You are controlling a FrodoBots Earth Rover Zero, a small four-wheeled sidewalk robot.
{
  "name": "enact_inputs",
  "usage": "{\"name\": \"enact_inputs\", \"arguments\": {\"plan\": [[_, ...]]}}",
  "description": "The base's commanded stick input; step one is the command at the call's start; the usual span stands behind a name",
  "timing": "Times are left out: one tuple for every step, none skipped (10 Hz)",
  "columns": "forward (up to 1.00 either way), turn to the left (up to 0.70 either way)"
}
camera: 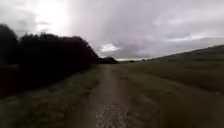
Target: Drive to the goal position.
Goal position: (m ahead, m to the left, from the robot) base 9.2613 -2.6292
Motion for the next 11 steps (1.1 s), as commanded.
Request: {"name": "enact_inputs", "arguments": {"plan": [[0.70,0.00],[0.70,0.00],[0.70,0.00],[0.70,0.00],[0.70,0.00],[0.70,0.00],[0.70,0.00],[0.70,0.00],[0.70,0.00],[0.70,0.00],[0.70,0.00]]}}
